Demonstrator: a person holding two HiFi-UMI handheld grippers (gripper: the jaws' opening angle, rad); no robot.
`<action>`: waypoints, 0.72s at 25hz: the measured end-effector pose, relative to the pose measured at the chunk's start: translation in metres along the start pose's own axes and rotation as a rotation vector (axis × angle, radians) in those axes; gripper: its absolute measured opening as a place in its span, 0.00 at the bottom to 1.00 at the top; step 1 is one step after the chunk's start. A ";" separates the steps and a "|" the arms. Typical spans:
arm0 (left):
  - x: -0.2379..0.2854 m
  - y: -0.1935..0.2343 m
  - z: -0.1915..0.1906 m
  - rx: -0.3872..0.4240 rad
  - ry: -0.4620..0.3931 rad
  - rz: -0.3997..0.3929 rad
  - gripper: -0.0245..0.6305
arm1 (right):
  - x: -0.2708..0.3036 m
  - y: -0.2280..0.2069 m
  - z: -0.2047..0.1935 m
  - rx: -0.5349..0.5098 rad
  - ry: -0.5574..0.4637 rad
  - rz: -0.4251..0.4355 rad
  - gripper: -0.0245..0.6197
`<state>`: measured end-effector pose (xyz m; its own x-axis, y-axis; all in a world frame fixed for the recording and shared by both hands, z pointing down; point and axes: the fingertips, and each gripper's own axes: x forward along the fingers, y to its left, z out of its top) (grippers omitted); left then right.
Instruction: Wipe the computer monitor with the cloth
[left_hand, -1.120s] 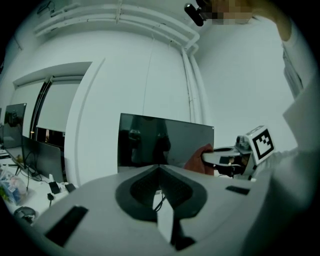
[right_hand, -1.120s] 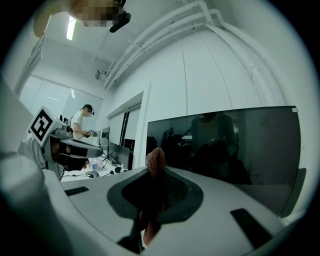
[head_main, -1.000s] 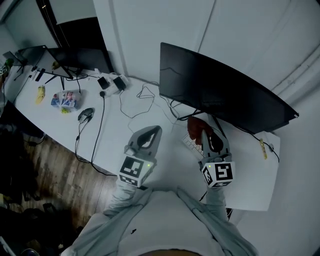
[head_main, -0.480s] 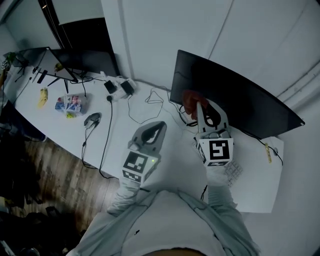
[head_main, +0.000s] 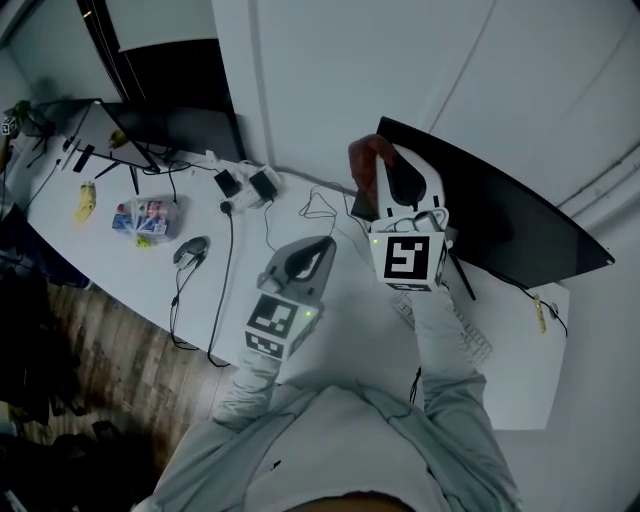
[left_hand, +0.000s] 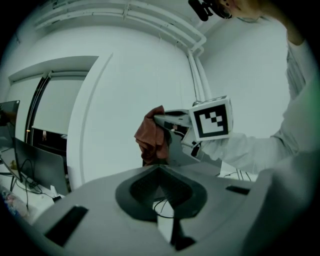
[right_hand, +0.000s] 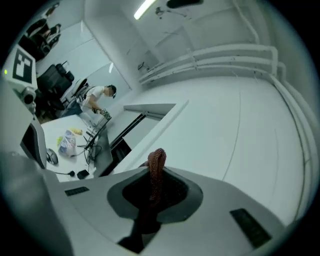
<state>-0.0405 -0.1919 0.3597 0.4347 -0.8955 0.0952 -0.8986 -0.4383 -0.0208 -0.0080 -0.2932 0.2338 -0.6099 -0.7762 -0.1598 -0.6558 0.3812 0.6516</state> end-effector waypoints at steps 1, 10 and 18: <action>0.001 0.003 0.000 -0.001 -0.002 -0.002 0.07 | 0.007 0.001 0.004 -0.064 0.006 -0.013 0.10; 0.001 0.018 -0.003 -0.021 -0.010 -0.022 0.07 | 0.056 -0.002 0.014 -0.505 0.130 -0.118 0.10; 0.003 0.031 -0.008 -0.032 -0.006 -0.036 0.07 | 0.067 0.002 -0.004 -0.576 0.222 -0.149 0.10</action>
<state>-0.0681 -0.2075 0.3674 0.4673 -0.8796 0.0897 -0.8836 -0.4679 0.0145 -0.0485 -0.3468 0.2276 -0.3835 -0.9092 -0.1623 -0.3444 -0.0222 0.9386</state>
